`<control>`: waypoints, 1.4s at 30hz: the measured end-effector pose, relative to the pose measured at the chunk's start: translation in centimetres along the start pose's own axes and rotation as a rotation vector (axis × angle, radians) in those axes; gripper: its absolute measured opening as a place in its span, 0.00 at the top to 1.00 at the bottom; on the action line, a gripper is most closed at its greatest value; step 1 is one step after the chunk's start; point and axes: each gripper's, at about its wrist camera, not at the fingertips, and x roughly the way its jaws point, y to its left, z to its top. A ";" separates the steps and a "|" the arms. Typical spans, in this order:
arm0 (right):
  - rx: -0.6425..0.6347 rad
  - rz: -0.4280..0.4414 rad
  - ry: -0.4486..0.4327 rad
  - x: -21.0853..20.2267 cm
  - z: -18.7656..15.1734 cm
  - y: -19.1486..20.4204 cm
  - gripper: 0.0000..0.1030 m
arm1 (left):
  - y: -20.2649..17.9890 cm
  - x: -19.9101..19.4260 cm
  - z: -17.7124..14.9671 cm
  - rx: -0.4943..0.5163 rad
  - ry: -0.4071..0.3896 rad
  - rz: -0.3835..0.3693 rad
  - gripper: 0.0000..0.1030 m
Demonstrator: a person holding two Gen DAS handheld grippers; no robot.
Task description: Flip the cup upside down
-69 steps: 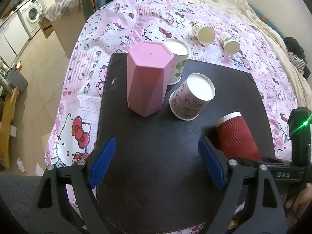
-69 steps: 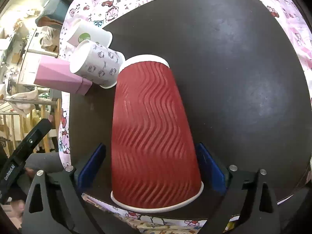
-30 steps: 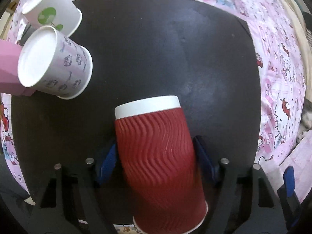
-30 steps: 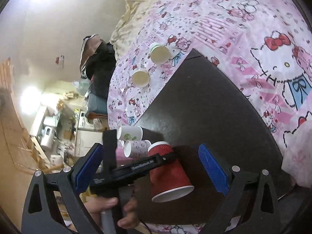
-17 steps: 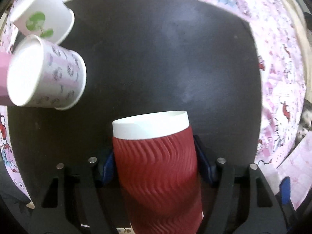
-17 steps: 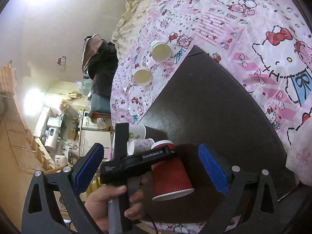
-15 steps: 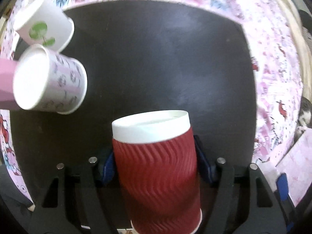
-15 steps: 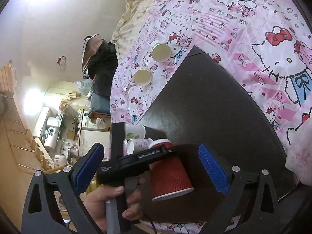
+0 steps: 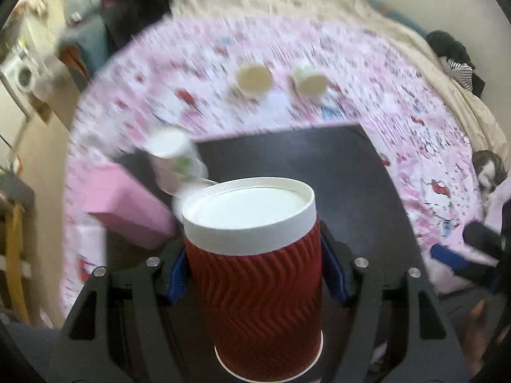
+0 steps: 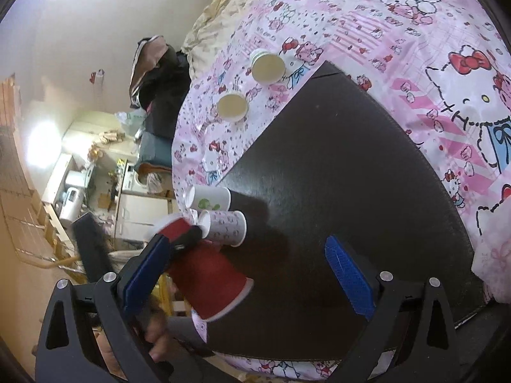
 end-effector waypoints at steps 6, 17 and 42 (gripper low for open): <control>-0.073 -0.041 0.043 1.4 -0.9 1.3 0.03 | 5.0 -2.4 -4.1 -0.002 -0.189 0.116 0.37; -0.168 -0.098 0.084 3.3 -2.2 3.1 0.03 | 7.6 -0.1 -7.3 -0.083 -0.271 0.185 0.37; -0.165 -0.063 0.096 3.1 -2.3 3.5 0.03 | 6.5 1.1 -10.7 -0.112 -0.120 0.155 0.34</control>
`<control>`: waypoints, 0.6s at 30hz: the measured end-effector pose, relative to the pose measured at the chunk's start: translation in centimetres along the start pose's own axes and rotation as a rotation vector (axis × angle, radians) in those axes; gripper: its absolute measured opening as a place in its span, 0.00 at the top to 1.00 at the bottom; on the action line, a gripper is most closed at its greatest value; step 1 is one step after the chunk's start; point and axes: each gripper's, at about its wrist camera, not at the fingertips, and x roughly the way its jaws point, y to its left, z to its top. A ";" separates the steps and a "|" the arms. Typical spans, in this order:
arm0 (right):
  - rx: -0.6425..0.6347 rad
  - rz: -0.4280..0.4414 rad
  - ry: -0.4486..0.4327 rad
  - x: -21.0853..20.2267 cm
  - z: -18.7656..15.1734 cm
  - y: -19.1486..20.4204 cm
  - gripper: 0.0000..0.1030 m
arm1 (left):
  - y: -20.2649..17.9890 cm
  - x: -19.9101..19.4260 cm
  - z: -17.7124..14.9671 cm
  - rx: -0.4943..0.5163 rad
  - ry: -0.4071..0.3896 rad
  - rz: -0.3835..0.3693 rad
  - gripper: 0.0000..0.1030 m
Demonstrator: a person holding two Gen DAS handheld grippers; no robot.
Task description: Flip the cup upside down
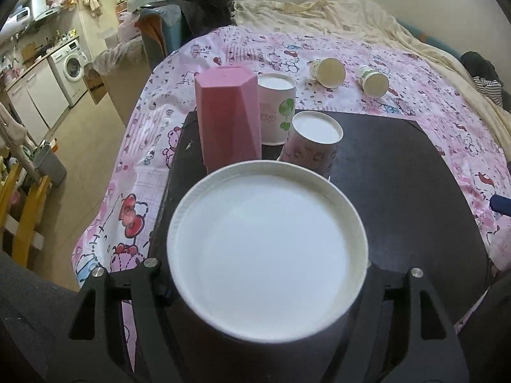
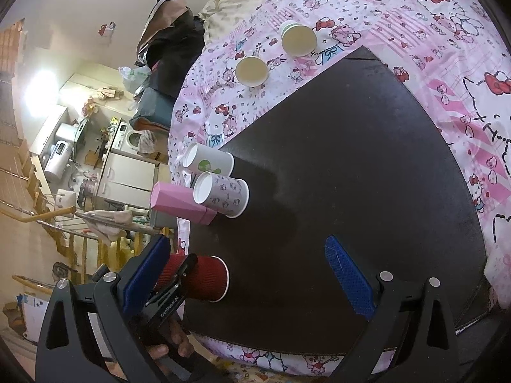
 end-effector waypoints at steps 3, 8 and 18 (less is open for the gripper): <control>-0.003 -0.003 0.002 0.0 0.0 0.1 0.03 | 0.0 0.2 0.2 0.002 -0.017 0.021 0.35; -0.003 -0.005 0.004 0.2 0.0 0.0 0.03 | 0.5 1.3 1.2 -0.021 -0.034 0.038 0.35; -0.003 -0.012 0.006 0.2 -0.2 -0.1 0.03 | 0.6 1.8 1.8 -0.050 0.090 0.037 0.19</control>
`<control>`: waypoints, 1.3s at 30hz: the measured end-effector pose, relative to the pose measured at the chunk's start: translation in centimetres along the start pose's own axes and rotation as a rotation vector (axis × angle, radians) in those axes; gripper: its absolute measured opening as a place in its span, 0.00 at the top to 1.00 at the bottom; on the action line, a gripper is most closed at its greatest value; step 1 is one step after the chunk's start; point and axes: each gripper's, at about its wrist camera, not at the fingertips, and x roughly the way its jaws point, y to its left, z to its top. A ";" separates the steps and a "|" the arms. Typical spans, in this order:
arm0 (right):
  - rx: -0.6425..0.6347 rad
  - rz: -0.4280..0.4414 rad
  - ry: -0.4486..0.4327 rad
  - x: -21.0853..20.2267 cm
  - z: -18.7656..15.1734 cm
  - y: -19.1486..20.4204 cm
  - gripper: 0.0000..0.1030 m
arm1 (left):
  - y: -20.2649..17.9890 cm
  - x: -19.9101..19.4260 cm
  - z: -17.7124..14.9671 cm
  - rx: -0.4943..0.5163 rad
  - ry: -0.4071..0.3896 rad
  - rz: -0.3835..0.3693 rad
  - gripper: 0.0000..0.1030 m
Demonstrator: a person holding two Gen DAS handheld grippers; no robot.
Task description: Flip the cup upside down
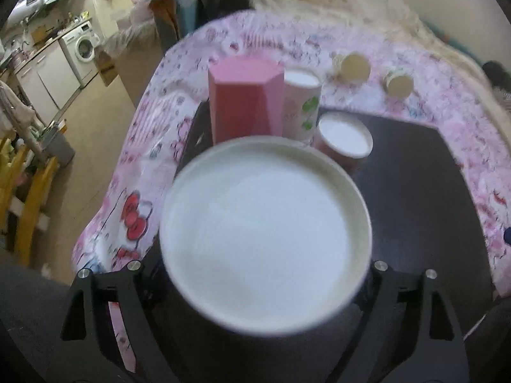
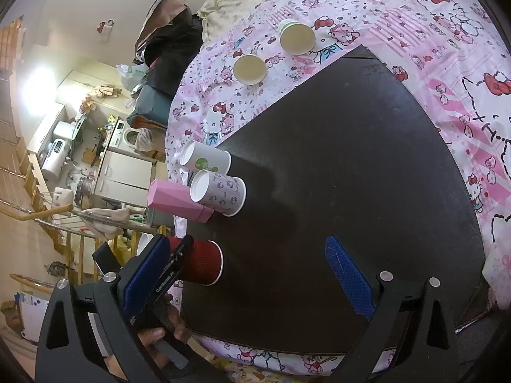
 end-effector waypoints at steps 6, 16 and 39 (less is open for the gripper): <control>-0.004 -0.003 0.003 0.0 -0.2 0.0 0.03 | 0.1 -5.1 -1.2 -0.002 -0.070 -0.047 0.19; -0.046 -0.042 -0.008 0.2 -0.3 0.8 0.03 | -0.4 -10.2 0.5 -0.016 -0.075 -0.100 0.19; -0.233 -0.213 -0.115 -0.4 7.3 4.4 0.03 | -4.5 -4.6 11.1 0.061 0.026 -0.138 0.19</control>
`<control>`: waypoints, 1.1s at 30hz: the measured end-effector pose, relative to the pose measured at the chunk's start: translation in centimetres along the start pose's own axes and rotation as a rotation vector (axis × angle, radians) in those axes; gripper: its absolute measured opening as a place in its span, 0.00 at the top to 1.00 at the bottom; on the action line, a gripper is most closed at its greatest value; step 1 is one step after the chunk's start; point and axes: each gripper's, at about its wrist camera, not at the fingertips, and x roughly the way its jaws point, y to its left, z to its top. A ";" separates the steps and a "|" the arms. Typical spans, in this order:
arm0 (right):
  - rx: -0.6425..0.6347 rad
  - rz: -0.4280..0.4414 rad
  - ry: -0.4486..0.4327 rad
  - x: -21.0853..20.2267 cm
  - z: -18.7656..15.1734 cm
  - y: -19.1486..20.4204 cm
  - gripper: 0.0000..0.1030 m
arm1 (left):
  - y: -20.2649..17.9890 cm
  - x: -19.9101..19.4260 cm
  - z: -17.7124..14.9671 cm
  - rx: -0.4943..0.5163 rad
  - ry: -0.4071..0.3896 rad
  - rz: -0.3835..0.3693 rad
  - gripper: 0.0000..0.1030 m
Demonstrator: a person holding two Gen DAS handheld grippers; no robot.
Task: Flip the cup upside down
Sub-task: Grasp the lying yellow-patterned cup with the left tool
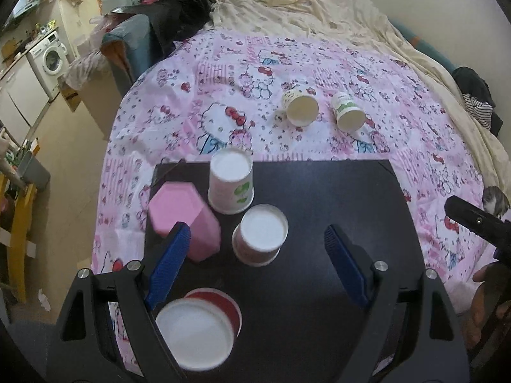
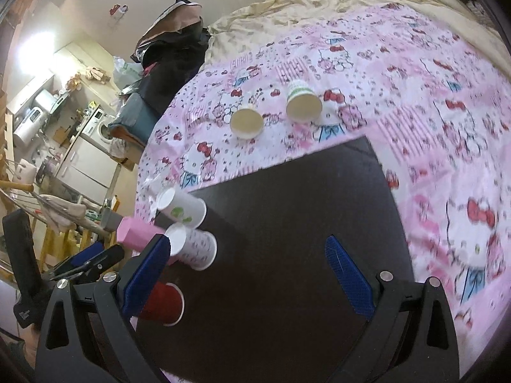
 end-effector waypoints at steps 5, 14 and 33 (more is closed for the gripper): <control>-0.012 -0.014 -0.004 1.3 2.1 -0.6 0.03 | -0.8 1.8 3.6 -0.010 0.034 -0.028 0.19; 0.073 -0.026 0.036 3.1 2.9 -3.6 0.03 | -3.0 8.7 14.6 -0.123 0.221 -0.105 0.19; 0.191 -0.070 0.105 3.2 2.3 -8.6 0.03 | -6.5 30.6 23.0 -0.169 0.525 0.054 0.34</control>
